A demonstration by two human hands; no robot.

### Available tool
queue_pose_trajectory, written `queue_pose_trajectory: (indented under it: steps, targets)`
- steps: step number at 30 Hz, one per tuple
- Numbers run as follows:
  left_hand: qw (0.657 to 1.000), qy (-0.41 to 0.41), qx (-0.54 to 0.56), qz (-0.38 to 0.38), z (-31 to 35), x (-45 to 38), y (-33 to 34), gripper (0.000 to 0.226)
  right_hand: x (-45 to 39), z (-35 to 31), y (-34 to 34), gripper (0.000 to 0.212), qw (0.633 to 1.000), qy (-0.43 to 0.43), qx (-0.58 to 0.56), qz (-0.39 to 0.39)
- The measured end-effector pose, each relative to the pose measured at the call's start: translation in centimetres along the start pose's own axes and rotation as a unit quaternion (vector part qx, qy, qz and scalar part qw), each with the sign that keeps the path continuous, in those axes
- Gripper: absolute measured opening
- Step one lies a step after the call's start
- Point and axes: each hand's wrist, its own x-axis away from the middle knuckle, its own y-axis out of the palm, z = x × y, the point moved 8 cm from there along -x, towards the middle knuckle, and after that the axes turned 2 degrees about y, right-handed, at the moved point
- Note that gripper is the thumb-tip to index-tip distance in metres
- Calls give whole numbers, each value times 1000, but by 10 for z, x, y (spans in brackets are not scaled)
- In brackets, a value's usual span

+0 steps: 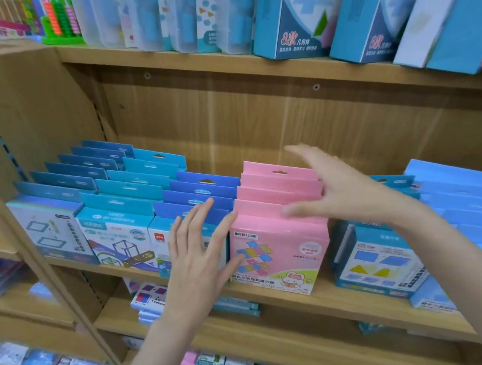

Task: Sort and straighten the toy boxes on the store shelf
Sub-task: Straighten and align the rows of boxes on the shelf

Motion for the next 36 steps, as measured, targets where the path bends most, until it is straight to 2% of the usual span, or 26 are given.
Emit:
queue_pose_trajectory:
  steps: [3, 7, 12, 17, 20, 24, 29, 36]
  targets:
    - [1000, 13, 0, 3, 7, -5, -5, 54, 36, 23, -6, 88, 974, 38, -183, 130]
    - [999, 28, 11, 18, 23, -14, -8, 36, 59, 39, 53, 85, 955, 55, -248, 150]
    - [999, 25, -5, -22, 21, -10, 4, 31, 62, 40, 74, 99, 953, 65, -238, 175]
    - [996, 11, 56, -70, 13, -6, 10, 36, 60, 45, 75, 83, 969, 94, -191, 128]
    - [992, 23, 89, -85, 11, -7, 8, 38, 63, 42, 74, 82, 975, 108, -164, 104]
    - [986, 31, 138, -91, 7, -9, 5, 42, 66, 37, 70, 82, 976, 124, -147, 102]
    - [985, 54, 137, -86, 6, -6, 5, 42, 68, 33, 68, 82, 975, 121, -136, 125]
    - [980, 87, 131, -121, -1, -4, 6, 42, 71, 42, 77, 109, 966, 133, -185, 126]
